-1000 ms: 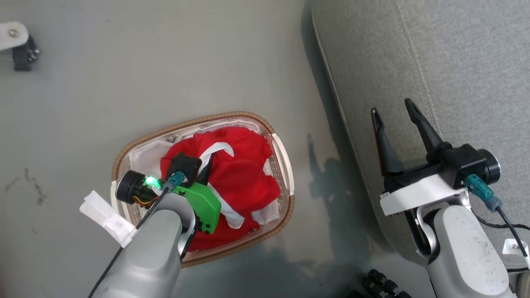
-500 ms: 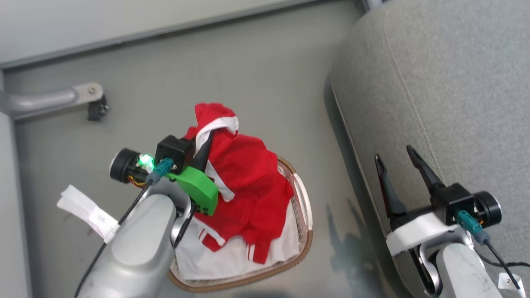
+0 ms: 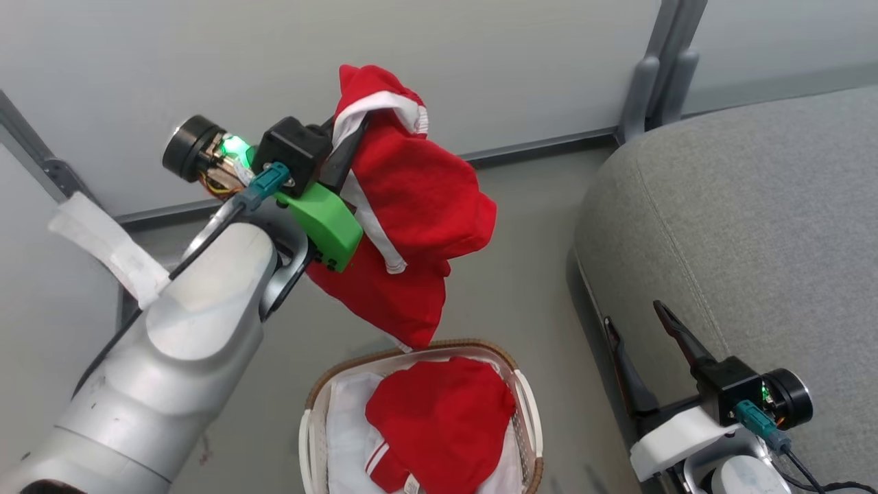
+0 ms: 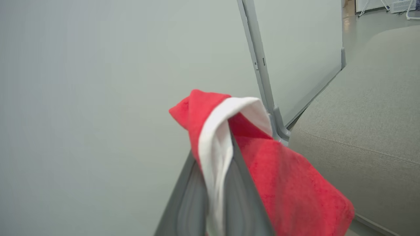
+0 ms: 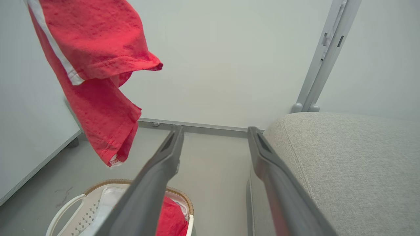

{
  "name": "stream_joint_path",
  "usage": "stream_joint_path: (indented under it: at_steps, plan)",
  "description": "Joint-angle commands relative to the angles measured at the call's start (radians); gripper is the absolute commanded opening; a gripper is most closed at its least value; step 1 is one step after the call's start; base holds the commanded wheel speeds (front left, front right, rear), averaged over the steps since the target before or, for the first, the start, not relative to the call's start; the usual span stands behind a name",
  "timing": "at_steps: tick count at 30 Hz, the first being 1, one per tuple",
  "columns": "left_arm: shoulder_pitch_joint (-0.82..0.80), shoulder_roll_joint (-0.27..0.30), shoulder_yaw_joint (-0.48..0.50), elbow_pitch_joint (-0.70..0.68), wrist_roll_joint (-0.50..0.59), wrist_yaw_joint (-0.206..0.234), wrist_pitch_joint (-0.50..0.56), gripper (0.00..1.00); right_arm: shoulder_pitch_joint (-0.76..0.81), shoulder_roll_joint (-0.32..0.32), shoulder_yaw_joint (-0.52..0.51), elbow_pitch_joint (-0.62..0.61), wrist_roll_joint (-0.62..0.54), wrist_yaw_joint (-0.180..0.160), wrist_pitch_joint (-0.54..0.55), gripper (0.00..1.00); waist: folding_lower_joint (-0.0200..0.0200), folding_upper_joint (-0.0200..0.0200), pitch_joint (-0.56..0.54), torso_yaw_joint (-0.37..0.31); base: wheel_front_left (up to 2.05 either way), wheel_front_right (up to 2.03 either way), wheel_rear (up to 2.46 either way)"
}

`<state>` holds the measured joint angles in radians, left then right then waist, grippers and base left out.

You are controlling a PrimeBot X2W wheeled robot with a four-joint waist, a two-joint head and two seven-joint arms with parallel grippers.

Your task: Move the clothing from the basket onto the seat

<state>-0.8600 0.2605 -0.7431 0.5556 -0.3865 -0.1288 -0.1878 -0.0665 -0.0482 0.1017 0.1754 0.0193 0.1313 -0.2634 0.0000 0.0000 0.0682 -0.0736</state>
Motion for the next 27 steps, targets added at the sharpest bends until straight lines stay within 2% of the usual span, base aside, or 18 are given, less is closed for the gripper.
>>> stream_joint_path:
  at_steps: [1,6,17,27]
  plan:
    - [-0.029,0.011,-0.01,-0.008,-0.016,-0.003,0.004,0.0,0.016,-0.004,0.006,-0.004,0.003,-0.001,-0.002,1.0,0.0,0.0,-0.057,0.024,0.0,0.0,0.0]
    - [-0.108,0.017,-0.052,-0.027,-0.026,-0.003,0.014,0.0,0.004,-0.004,0.037,0.0,0.005,-0.001,-0.002,1.0,0.0,0.0,-0.073,0.03,0.0,0.0,0.0]
    - [-0.235,-0.012,-0.115,-0.045,-0.043,-0.003,0.013,0.0,-0.081,-0.004,0.147,0.032,0.058,-0.001,-0.002,1.0,0.0,0.0,-0.086,0.055,0.0,0.0,0.0]
    - [-0.278,-0.046,-0.15,-0.043,-0.046,-0.003,-0.02,0.0,-0.26,-0.004,0.273,0.221,0.205,-0.001,-0.002,1.0,0.0,0.0,-0.08,0.08,0.0,0.0,0.0]
